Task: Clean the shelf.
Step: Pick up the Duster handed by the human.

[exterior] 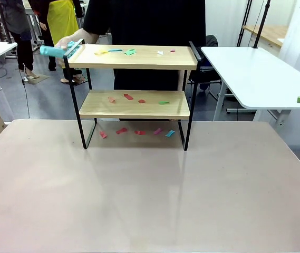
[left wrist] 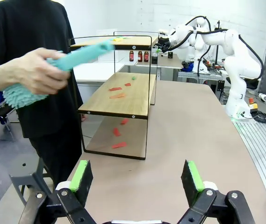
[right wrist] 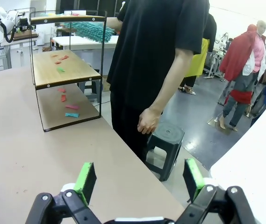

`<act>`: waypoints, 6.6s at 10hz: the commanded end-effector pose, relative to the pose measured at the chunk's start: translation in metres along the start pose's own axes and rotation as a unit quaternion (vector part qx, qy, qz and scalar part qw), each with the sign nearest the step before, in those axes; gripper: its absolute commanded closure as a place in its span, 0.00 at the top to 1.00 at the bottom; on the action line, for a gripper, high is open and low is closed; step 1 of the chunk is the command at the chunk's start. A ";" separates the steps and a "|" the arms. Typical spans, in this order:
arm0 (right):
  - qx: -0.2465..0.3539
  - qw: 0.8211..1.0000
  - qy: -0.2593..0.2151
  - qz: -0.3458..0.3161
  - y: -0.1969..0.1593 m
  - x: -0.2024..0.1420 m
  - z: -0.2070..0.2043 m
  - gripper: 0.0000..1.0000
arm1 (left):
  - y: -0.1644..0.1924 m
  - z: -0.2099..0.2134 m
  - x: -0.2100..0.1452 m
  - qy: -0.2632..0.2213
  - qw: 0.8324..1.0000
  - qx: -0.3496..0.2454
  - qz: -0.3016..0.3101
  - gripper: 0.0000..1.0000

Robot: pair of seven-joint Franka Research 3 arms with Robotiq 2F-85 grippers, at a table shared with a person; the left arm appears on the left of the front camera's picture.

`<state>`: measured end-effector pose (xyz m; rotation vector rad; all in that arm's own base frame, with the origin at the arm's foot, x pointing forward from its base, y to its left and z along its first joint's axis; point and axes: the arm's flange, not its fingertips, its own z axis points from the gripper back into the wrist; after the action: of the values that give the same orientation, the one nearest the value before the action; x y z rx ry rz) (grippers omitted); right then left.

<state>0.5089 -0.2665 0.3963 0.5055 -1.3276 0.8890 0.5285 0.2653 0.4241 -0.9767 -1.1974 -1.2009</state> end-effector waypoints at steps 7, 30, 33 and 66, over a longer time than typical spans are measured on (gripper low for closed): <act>-0.006 1.000 0.003 -0.004 0.001 0.009 -0.004 1.00 | 0.000 0.000 0.000 -0.001 1.000 0.000 -0.003 1.00; -0.006 1.000 0.003 -0.004 0.001 0.009 -0.004 1.00 | -0.084 -0.195 0.261 0.367 0.876 0.277 0.144 1.00; -0.006 1.000 0.003 -0.004 0.001 0.009 -0.004 1.00 | -0.112 -0.246 0.268 0.389 0.853 0.317 0.140 1.00; -0.006 1.000 0.003 -0.004 0.001 0.009 -0.004 1.00 | -0.075 -0.296 0.199 0.434 0.755 0.427 0.243 0.00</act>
<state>0.5098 -0.2659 0.3966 0.5067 -1.3327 0.8868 0.4907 -0.0657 0.5723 0.0447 -0.5176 -0.4130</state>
